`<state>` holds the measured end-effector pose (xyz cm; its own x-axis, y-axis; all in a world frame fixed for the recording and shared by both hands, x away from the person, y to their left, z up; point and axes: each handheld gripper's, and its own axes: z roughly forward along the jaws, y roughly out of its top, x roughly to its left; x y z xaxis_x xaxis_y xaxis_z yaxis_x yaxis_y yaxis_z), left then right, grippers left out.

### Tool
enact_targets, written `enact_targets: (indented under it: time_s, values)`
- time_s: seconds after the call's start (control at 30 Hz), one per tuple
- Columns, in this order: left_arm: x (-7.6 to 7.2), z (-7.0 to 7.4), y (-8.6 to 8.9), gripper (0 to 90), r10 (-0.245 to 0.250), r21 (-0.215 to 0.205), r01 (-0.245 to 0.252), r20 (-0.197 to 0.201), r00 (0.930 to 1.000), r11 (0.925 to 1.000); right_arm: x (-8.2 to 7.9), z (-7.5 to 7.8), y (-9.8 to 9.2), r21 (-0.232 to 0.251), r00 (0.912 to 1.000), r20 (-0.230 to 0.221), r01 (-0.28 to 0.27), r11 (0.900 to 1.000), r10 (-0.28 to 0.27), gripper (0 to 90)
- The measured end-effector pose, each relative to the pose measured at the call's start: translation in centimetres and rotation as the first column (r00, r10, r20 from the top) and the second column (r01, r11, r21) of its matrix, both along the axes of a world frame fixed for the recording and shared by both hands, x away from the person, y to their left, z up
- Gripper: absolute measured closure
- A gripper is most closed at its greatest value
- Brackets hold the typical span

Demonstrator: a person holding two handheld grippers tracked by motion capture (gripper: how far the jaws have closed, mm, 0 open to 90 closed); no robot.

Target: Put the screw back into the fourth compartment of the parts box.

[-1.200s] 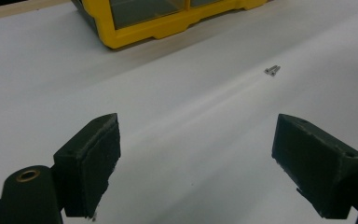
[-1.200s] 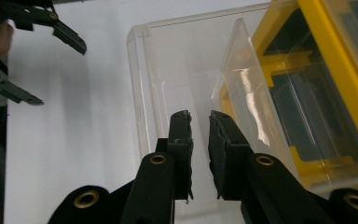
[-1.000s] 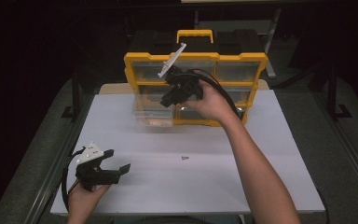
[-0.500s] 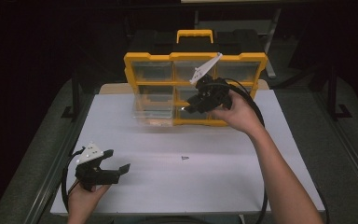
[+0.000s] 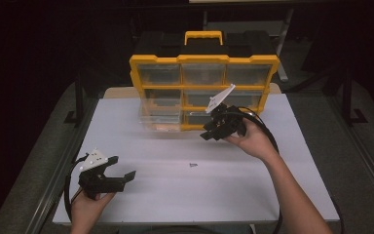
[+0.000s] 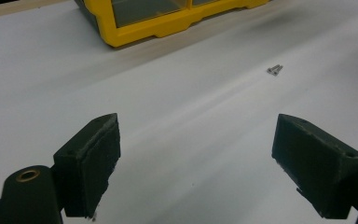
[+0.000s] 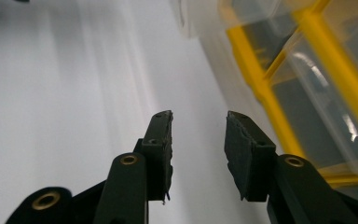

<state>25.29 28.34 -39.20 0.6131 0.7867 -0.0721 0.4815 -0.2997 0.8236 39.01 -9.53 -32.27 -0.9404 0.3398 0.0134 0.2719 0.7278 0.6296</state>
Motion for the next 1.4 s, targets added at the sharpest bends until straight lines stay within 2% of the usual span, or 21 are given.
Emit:
enact_targets:
  time_s: [0.2,0.4,0.53,0.67,0.9,1.13,1.3,1.37,1.4]
  values:
    - [0.0,0.0,0.0,15.0,-0.003,0.002,0.003,0.002,1.0000,1.0000,-0.3,-2.8,1.1,-0.023,0.9989,-0.044,-0.015,1.000,0.014,57.9]
    - [0.0,0.0,0.1,15.0,-0.002,0.002,0.002,0.005,1.0000,1.0000,-0.4,-4.9,2.3,-0.043,0.9975,-0.052,-0.051,0.998,0.048,60.8]
    - [0.0,0.0,0.1,15.0,0.000,-0.001,0.000,0.007,1.0000,1.0000,-0.4,-6.1,2.9,-0.053,0.9963,-0.048,-0.074,0.996,0.071,63.0]
    - [0.0,0.0,0.1,15.0,-0.003,0.003,0.003,0.006,1.0000,1.0000,-0.5,-7.0,3.4,-0.066,0.9945,-0.076,-0.076,0.995,0.071,64.0]
    - [0.0,0.0,0.1,15.0,-0.004,0.003,0.004,0.002,1.0000,1.0000,-0.5,-8.4,4.1,-0.063,0.9927,-0.078,-0.098,0.993,0.093,66.8]
    - [0.0,-0.1,0.0,15.0,-0.007,0.002,0.007,0.006,1.0000,1.0000,-0.6,-9.5,4.4,-0.069,0.9899,-0.120,-0.084,0.994,0.076,74.8]
    - [0.0,-0.1,0.1,15.0,-0.013,0.014,0.013,0.006,0.9999,0.9998,-0.6,-10.0,5.0,-0.088,0.9898,-0.114,-0.096,0.992,0.085,76.7]
    - [0.0,-0.1,0.1,15.0,-0.015,0.018,0.015,0.007,0.9999,0.9997,-1.2,-9.8,5.1,-0.138,0.9830,-0.184,-0.034,0.990,0.008,77.0]
    - [0.0,-0.1,0.1,15.0,-0.015,0.020,0.014,0.007,0.9999,0.9997,-1.1,-9.9,5.1,-0.137,0.9821,-0.188,-0.036,0.990,0.010,77.0]
